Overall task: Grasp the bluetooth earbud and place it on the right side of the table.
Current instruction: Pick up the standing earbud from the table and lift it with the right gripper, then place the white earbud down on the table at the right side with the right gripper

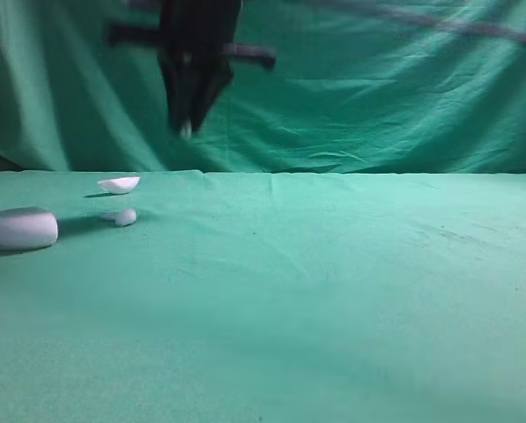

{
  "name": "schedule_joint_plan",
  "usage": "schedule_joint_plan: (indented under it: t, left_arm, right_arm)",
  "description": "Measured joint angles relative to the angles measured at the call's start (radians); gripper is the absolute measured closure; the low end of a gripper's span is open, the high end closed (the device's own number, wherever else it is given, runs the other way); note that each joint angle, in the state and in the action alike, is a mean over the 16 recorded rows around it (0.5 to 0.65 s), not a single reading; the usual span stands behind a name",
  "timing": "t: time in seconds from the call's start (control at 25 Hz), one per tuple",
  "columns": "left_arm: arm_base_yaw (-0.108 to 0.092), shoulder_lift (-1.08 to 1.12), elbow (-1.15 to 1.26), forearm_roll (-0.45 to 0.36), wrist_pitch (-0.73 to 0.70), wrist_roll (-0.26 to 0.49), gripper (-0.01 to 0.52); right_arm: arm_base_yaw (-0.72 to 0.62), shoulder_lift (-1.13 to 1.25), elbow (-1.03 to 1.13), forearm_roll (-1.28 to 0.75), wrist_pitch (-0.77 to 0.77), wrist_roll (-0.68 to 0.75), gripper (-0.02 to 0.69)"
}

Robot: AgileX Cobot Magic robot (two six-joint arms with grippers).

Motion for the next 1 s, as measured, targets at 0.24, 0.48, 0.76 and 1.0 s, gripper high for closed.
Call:
schedule_joint_plan:
  t: [0.24, 0.48, 0.76, 1.0]
  left_arm:
    - [0.0, 0.0, 0.0, 0.0, 0.0, 0.0, 0.514]
    - [0.0, 0.0, 0.0, 0.0, 0.0, 0.0, 0.514]
    - [0.0, 0.0, 0.0, 0.0, 0.0, 0.0, 0.514]
    - [0.0, 0.0, 0.0, 0.0, 0.0, 0.0, 0.514]
  right_arm:
    - [-0.036, -0.125, -0.029, -0.008, 0.039, 0.015, 0.572]
    - [-0.119, -0.315, 0.098, -0.02, 0.049, 0.031, 0.572]
    - [-0.264, -0.543, 0.481, -0.032, 0.006, 0.056, 0.572]
    - [-0.376, -0.679, 0.894, -0.035, -0.147, 0.074, 0.572]
